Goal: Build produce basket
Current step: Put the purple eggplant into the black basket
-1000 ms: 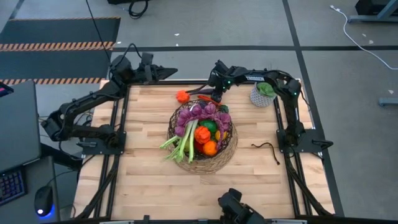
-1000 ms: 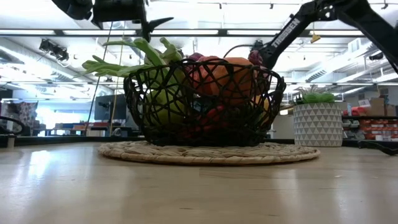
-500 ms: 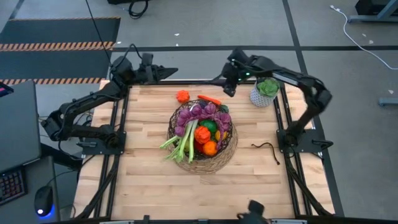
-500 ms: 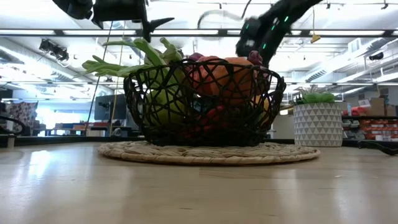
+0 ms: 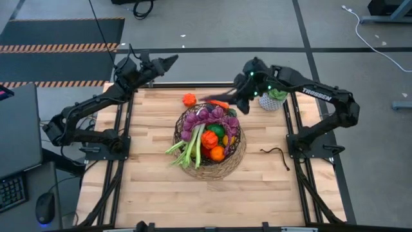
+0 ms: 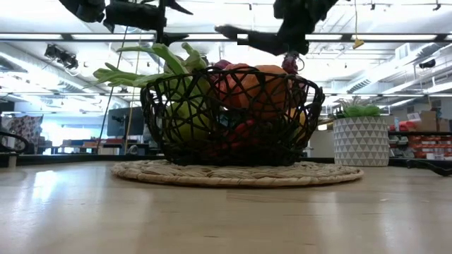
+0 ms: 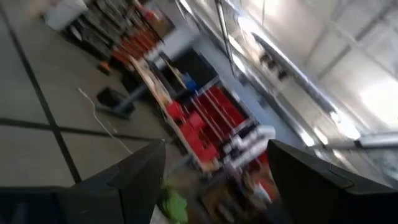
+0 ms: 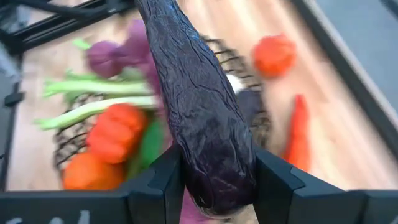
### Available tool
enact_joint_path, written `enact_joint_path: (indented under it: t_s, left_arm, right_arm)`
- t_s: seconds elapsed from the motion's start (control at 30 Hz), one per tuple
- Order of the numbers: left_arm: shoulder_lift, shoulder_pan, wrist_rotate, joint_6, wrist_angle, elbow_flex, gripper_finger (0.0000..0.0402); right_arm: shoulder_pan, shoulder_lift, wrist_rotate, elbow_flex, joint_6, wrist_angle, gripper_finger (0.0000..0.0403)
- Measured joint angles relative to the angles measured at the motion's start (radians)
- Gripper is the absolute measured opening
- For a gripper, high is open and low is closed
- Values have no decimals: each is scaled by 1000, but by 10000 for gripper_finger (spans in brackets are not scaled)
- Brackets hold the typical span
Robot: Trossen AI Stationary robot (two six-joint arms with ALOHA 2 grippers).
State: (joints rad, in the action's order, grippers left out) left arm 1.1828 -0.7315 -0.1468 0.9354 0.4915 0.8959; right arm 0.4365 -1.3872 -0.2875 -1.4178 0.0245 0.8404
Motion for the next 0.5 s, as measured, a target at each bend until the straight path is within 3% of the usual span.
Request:
enact_joint_path:
  t_s: [0.17,0.37,0.5]
  left_arm:
    - [0,0,19,35,40,0,286]
    - [0,0,-27,38,37,0,286]
    - [0,4,-58,20,67,0,286]
  right_arm:
    - [-100,0,75,0,30,1,152]
    - [-172,-2,189,0,348,-34,152]
    - [-230,-2,229,-1,441,-55,152]
